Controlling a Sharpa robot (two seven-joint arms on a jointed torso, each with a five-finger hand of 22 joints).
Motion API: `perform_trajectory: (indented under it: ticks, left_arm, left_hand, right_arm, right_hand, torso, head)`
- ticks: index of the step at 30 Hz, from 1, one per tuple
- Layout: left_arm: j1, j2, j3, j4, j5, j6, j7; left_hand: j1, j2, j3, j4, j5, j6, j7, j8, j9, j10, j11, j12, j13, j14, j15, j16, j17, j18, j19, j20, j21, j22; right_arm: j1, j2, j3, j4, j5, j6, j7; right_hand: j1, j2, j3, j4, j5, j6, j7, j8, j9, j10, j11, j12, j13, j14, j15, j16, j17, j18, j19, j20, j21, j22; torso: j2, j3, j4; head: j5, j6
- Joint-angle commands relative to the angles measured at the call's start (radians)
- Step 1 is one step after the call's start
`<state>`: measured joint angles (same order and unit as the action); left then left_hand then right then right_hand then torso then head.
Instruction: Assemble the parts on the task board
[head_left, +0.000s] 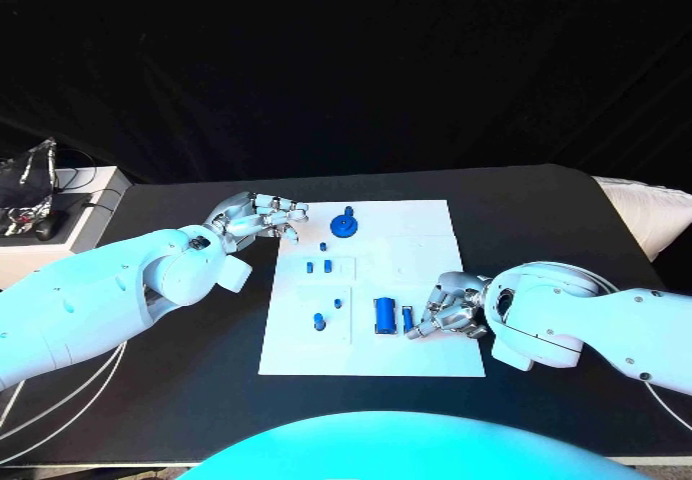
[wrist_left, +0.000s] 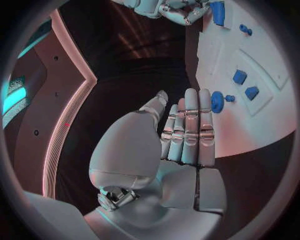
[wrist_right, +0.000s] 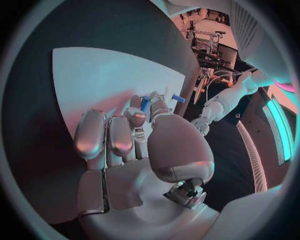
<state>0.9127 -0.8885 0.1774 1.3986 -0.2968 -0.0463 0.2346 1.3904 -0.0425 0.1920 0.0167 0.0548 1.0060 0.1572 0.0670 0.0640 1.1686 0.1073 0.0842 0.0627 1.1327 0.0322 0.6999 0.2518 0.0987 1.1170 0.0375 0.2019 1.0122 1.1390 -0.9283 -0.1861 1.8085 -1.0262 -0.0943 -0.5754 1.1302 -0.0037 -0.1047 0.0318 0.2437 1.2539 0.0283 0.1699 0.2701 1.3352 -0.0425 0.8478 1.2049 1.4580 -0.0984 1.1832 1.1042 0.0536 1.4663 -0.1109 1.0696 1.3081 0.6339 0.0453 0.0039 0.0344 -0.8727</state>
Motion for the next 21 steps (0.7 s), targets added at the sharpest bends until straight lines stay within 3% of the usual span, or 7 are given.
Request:
perform_trajectory:
  ticks: [1, 5, 11, 16, 21]
  left_arm:
    - [0.0, 0.001, 0.001, 0.002, -0.002, 0.014, 0.006]
    - [0.0, 0.001, 0.001, 0.001, -0.002, 0.014, 0.005]
    - [0.0, 0.002, 0.001, 0.0, -0.003, 0.015, 0.005]
    - [-0.001, 0.003, 0.001, -0.001, -0.003, 0.016, 0.005]
    - [-0.001, 0.003, 0.001, -0.001, -0.003, 0.016, 0.006]
  left_hand:
    - [-0.001, 0.005, 0.001, 0.003, 0.001, 0.001, 0.004, 0.0, 0.001, -0.006, -0.002, 0.007, 0.001, -0.003, 0.006, -0.003, -0.001, 0.008, 0.002, 0.007, -0.005, -0.001]
    - [0.0, 0.005, 0.003, 0.002, 0.001, 0.003, 0.003, 0.001, 0.002, -0.005, -0.002, 0.007, 0.001, -0.003, 0.006, -0.003, -0.001, 0.008, 0.003, 0.006, -0.005, 0.0]
    - [0.002, 0.005, 0.004, 0.0, 0.001, 0.003, 0.003, 0.0, 0.001, -0.005, -0.003, 0.007, 0.001, -0.003, 0.005, -0.003, -0.001, 0.008, 0.003, 0.006, -0.005, 0.0]
    - [0.002, 0.005, 0.004, 0.0, 0.001, 0.003, 0.003, 0.0, 0.001, -0.005, -0.003, 0.007, 0.001, -0.003, 0.005, -0.003, -0.001, 0.008, 0.003, 0.006, -0.005, 0.0]
    - [0.002, 0.005, 0.004, 0.0, 0.001, 0.003, 0.003, 0.0, 0.001, -0.005, -0.003, 0.007, 0.001, -0.003, 0.005, -0.003, -0.001, 0.008, 0.003, 0.006, -0.005, 0.0]
  right_arm:
    - [-0.002, 0.004, 0.0, -0.006, -0.012, -0.024, -0.008]
    - [-0.002, 0.006, 0.0, -0.014, -0.012, -0.031, -0.013]
    - [-0.003, 0.015, 0.0, -0.029, -0.015, -0.017, -0.021]
    - [-0.007, 0.025, 0.0, -0.04, -0.026, -0.005, -0.025]
    - [-0.01, 0.031, 0.0, -0.044, -0.037, -0.008, -0.027]
  right_hand:
    - [-0.001, 0.017, -0.006, 0.006, 0.009, -0.006, -0.005, 0.005, 0.002, 0.003, -0.007, -0.002, 0.0, 0.002, -0.006, 0.005, 0.001, 0.005, 0.045, -0.006, 0.005, 0.148]
    - [-0.003, 0.031, -0.016, 0.014, 0.025, -0.008, -0.005, 0.009, 0.004, 0.003, -0.008, -0.002, 0.0, 0.003, -0.006, 0.007, 0.003, 0.004, 0.045, -0.007, 0.008, 0.149]
    - [0.018, 0.035, -0.014, -0.003, 0.021, -0.009, -0.006, 0.01, 0.004, 0.003, -0.008, -0.003, 0.0, 0.002, -0.007, 0.007, 0.003, 0.004, 0.044, -0.007, 0.008, 0.149]
    - [0.039, 0.034, 0.001, -0.031, -0.018, -0.009, -0.007, 0.012, 0.003, 0.003, -0.008, -0.003, 0.0, 0.002, -0.007, 0.006, 0.003, 0.004, 0.044, -0.007, 0.007, 0.148]
    - [0.039, 0.03, 0.019, -0.045, -0.025, -0.009, -0.008, 0.012, 0.001, 0.003, -0.009, -0.003, 0.001, 0.002, -0.007, 0.005, 0.004, 0.004, 0.044, -0.008, 0.007, 0.148]
  torso:
    - [-0.001, -0.0003, -0.0007]
    - [0.0, 0.0001, -0.0006]
    - [0.0, 0.0006, -0.0012]
    - [-0.001, 0.0008, -0.0011]
    - [-0.001, 0.0002, -0.0008]
  head:
    - [0.001, 0.0]
    - [0.001, 0.0]
    - [0.0, 0.0]
    - [-0.001, 0.0]
    - [-0.002, 0.0]
